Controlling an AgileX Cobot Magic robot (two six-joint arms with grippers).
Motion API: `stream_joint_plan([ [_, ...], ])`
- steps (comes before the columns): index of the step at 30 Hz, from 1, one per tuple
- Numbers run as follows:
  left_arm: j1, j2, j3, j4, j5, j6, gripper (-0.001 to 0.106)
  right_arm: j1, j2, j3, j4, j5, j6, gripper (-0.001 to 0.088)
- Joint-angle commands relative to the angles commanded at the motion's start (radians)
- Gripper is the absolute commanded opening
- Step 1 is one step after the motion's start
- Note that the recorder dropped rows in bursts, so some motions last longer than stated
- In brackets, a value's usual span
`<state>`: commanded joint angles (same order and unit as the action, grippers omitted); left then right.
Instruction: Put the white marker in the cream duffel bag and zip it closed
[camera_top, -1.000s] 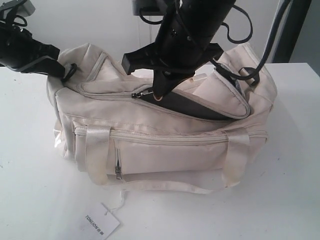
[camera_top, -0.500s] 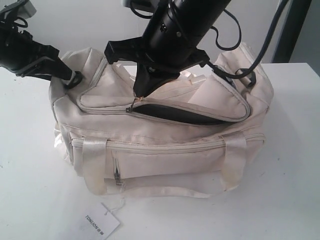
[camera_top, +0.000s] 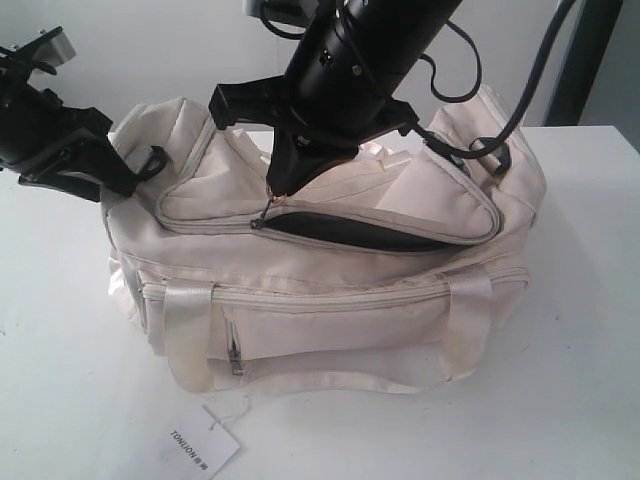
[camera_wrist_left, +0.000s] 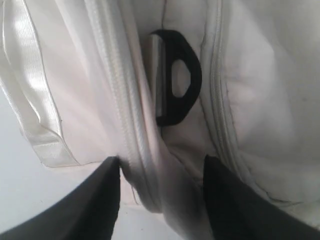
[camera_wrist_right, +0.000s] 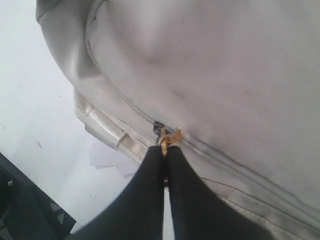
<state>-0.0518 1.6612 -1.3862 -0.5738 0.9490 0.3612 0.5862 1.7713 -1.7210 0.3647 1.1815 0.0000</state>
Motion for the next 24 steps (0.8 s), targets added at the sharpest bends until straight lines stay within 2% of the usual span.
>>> stream_joint_plan([
  [7,0.0,-0.052,0.011,-0.002,0.016,-0.013,0.055,0.0,0.0,0.0,0.0,0.002,-0.005,0.0],
  [12,0.0,-0.069,0.061,-0.004,0.01,-0.015,0.055,0.0,0.0,0.0,0.0,0.002,-0.007,0.0],
  [24,-0.002,-0.067,0.169,-0.099,-0.074,0.032,0.054,0.0,0.0,0.0,0.0,0.0,-0.023,0.0],
])
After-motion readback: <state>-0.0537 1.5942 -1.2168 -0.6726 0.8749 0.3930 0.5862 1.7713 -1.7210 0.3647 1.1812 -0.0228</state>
